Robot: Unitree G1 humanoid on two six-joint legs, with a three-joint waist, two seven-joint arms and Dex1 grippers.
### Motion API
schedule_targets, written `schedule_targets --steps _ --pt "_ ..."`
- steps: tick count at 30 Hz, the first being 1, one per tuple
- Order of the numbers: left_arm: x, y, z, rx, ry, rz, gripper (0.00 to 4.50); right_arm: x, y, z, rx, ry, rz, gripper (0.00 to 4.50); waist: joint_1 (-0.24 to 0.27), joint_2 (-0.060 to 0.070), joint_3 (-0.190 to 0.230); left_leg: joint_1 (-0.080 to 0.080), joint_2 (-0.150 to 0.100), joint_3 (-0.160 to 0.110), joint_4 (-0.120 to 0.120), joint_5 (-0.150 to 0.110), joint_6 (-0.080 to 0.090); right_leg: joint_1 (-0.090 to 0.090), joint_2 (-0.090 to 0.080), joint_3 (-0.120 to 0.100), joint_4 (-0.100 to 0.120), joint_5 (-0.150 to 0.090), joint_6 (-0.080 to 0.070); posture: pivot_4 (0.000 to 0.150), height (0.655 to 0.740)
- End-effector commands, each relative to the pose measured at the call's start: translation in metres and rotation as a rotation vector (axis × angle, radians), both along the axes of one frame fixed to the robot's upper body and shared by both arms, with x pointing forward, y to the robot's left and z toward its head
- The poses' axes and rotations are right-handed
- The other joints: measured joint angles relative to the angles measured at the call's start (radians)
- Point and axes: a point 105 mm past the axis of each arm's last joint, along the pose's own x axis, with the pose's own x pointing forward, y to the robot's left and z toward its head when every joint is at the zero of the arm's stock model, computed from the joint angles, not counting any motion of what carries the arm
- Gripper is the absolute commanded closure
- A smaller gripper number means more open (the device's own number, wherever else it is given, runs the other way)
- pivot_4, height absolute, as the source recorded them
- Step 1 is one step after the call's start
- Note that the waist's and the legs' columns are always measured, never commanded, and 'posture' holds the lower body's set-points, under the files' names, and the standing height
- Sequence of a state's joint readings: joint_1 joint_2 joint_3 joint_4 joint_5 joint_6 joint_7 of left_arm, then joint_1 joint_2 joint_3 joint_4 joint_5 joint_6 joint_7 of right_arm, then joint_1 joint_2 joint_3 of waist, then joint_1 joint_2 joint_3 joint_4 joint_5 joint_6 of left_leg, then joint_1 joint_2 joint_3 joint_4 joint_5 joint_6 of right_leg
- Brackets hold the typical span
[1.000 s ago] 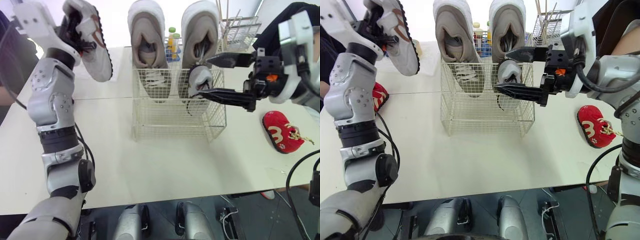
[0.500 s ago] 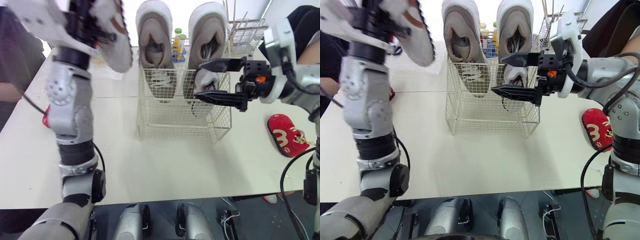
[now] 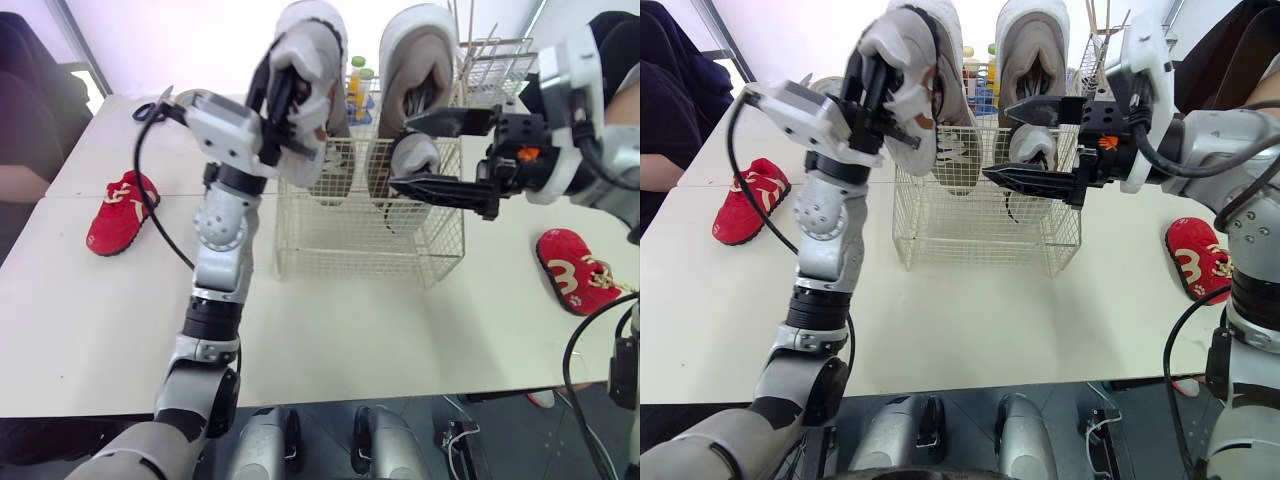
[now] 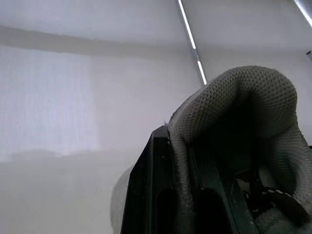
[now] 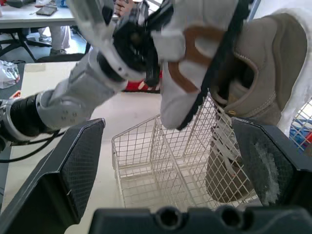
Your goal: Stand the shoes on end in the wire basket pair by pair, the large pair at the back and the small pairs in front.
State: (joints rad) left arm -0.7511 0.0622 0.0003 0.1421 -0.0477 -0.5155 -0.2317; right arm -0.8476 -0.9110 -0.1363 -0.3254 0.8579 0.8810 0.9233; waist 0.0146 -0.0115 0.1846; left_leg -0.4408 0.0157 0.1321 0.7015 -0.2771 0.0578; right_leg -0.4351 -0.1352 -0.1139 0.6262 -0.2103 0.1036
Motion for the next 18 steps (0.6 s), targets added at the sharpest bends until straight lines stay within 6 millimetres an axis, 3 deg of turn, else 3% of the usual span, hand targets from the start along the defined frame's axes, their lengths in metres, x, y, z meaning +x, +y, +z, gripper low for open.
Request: schedule_targets --steps 1,9,18 --pt "0.0 -0.013 -0.01 0.02 -0.037 0.007 4.44 -0.009 -0.001 0.011 0.007 -0.054 -0.003 0.0 0.0 0.0 0.0 0.0 0.0 0.0 0.0 0.0 0.0 0.0 0.0 0.0 0.0 0.0 0.0 0.15 0.74" --pt "0.018 -0.026 -0.045 0.041 0.021 0.05 4.44 -0.012 -0.002 0.011 0.004 -0.048 -0.015 0.0 0.001 0.0 0.0 0.0 0.0 0.0 0.0 -0.003 0.005 0.0 -0.001 0.0 -0.001 0.001 -0.001 0.15 0.74" --pt "0.028 -0.023 -0.083 0.065 0.114 0.128 4.44 -0.013 -0.001 0.012 0.003 -0.044 -0.021 0.0 0.005 0.003 -0.004 0.0 0.0 -0.001 0.0 -0.004 0.007 0.001 -0.002 -0.002 -0.002 0.002 -0.002 0.15 0.74"
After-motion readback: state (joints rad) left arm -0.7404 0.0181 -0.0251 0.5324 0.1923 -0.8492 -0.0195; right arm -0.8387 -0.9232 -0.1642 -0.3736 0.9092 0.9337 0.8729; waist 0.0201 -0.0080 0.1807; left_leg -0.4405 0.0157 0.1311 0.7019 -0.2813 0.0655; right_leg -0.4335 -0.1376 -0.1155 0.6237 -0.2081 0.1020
